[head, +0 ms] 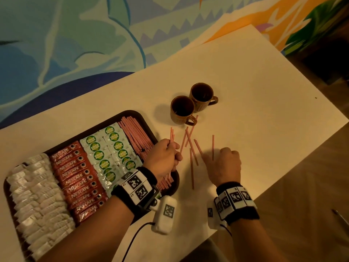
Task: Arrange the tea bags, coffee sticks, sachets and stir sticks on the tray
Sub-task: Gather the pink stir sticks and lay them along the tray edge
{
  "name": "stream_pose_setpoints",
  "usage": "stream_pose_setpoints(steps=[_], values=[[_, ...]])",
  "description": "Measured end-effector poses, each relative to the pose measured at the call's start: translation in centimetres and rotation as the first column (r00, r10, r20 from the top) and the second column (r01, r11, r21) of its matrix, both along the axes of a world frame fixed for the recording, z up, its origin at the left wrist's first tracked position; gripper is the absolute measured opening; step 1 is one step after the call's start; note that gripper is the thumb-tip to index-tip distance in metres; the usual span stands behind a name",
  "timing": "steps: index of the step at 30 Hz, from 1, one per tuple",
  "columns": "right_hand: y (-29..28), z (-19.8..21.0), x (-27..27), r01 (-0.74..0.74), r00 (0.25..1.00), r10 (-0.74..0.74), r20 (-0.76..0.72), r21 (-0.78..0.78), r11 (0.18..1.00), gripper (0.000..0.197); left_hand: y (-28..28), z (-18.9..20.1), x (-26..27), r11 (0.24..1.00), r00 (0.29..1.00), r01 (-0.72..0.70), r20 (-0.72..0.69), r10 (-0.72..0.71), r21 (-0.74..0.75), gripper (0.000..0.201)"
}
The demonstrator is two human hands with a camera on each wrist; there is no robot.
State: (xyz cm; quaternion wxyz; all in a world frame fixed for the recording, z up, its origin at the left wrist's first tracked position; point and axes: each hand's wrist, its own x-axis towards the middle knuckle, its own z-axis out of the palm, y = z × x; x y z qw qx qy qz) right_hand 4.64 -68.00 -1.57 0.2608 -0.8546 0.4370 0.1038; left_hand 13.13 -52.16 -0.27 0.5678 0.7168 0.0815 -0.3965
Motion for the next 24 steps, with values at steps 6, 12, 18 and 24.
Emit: stream_pose_setpoints(steps=[6, 12, 18, 24], values=[[3.3, -0.6, 1.3, -0.194, 0.981, 0.192, -0.035, -0.071, 0.978, 0.048, 0.6, 0.2, -0.9, 0.999, 0.999, 0.046, 0.020, -0.046, -0.003, 0.022], [4.0, -0.1, 2.3, -0.342, 0.931, 0.323, -0.168, -0.101, 0.934, 0.021, 1.6, -0.1, -0.8, 0.998, 0.997, 0.055, 0.051, -0.055, 0.009, 0.022], [4.4, -2.6, 3.1, -0.382, 0.909, 0.340, -0.241, -0.152, 0.912, 0.028, 1.7, -0.1, -1.3, 0.997, 0.996, 0.083, 0.035, -0.083, 0.000, 0.022], [3.3, -2.0, 2.4, -0.386, 0.910, 0.369, -0.188, -0.060, 0.921, 0.028, 1.3, 0.0, -1.3, 0.995, 0.995, 0.100, 0.018, -0.100, 0.007, 0.021]])
